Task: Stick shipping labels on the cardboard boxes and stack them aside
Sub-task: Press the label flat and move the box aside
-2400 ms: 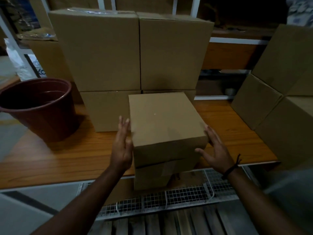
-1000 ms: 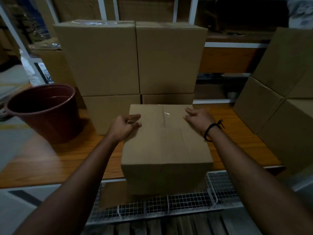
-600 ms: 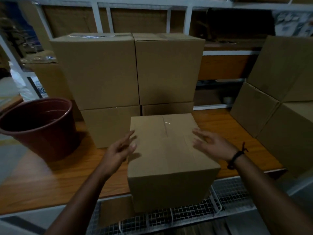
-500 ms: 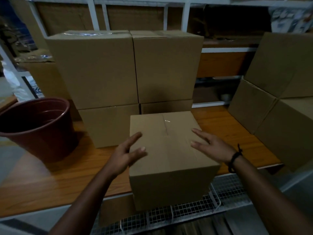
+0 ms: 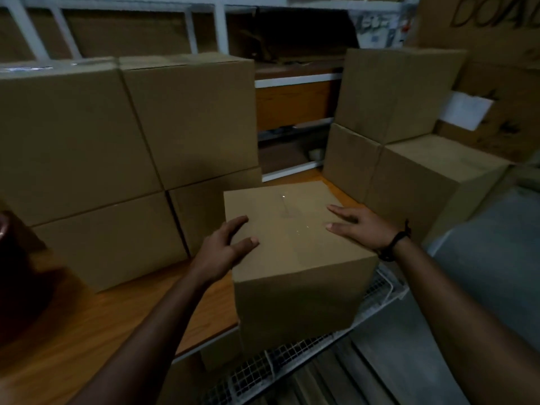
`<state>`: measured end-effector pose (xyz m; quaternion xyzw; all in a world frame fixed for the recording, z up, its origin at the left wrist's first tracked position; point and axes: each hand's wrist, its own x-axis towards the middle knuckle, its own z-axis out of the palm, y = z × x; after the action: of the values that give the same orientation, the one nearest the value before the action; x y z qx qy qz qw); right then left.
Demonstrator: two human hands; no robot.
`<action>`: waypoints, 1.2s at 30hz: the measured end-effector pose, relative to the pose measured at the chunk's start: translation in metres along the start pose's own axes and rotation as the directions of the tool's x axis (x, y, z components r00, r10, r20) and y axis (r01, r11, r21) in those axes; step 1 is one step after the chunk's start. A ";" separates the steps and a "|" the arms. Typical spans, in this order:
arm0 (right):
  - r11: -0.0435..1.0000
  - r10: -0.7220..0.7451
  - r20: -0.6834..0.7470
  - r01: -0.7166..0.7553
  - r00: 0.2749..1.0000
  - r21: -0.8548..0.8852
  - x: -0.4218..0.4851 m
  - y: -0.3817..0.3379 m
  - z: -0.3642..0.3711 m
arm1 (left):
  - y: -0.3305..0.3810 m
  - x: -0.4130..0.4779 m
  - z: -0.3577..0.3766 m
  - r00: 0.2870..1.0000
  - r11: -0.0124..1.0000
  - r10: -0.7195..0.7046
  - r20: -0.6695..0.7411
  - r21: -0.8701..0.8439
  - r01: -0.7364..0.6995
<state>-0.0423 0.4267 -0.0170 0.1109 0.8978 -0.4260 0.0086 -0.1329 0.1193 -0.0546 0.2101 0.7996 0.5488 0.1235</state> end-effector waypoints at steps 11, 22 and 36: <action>0.999 0.042 -0.086 -0.043 0.995 -0.010 -0.015 0.074 -0.129 | 0.069 0.070 0.130 0.999 0.999 0.039 0.028 -0.029 -0.038; 0.990 -0.017 -0.268 -0.022 0.963 -0.140 -0.014 0.034 -0.238 | 0.186 0.121 0.134 0.963 0.965 0.263 0.060 -0.037 -0.261; 0.964 -0.011 -0.466 -0.114 0.885 -0.240 -0.026 -0.009 -0.401 | 0.306 0.187 0.190 0.880 0.880 0.462 -0.107 -0.066 -0.470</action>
<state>0.0128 0.7233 0.2483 0.2314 0.9186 -0.2651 -0.1800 -0.1546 0.4593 0.1665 0.3662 0.7045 0.6068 -0.0383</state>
